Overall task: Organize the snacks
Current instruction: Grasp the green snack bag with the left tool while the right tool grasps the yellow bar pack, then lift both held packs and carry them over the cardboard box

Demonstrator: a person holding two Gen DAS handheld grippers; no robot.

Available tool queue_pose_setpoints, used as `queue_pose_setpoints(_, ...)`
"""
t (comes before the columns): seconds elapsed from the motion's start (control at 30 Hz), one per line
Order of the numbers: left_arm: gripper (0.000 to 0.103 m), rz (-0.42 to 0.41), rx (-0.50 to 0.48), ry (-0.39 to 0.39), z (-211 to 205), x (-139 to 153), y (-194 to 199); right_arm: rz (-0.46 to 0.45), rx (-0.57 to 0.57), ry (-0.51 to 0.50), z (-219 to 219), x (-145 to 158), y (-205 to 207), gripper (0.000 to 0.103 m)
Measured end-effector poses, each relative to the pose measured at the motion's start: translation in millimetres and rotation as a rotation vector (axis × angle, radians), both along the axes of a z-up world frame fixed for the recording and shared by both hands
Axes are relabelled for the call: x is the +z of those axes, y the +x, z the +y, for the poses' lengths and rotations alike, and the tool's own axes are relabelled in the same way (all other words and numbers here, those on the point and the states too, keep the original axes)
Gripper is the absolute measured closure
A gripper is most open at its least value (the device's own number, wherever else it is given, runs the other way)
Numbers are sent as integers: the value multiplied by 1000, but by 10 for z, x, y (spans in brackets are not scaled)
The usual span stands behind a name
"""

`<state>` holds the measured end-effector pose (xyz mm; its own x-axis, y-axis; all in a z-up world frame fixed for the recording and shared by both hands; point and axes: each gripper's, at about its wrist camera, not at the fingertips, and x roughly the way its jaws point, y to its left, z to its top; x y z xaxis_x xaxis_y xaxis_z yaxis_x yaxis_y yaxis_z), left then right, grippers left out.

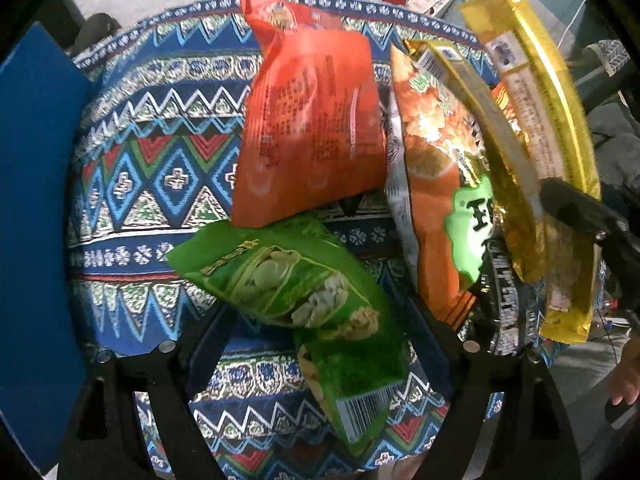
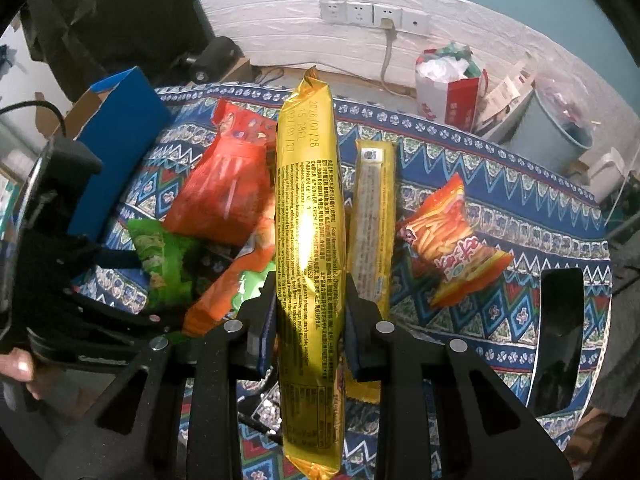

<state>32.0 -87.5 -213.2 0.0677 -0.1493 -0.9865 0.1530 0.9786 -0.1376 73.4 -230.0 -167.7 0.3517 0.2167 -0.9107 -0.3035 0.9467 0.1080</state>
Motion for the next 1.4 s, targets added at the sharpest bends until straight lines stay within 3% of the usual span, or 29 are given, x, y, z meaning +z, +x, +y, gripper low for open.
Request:
queue_pose_setpoints(0.23, 39, -7, -46, -40, -120, -107, 12, -5, -7, 4, 10, -6, 78, 77)
queue_pose_setpoints(0.57, 52, -62, -155, 17, -139, 123, -166, -24, -5, 5, 62, 94, 110, 77)
queue_pose_setpoints(0.87, 53, -136, -177, 33, -36, 454, -256, -59, 1, 17, 133, 272, 78, 77)
queue_pose_setpoints(1.4, 53, -360, -212, 119, 247, 1095, -349, -129, 5, 36, 325, 614, 67, 77)
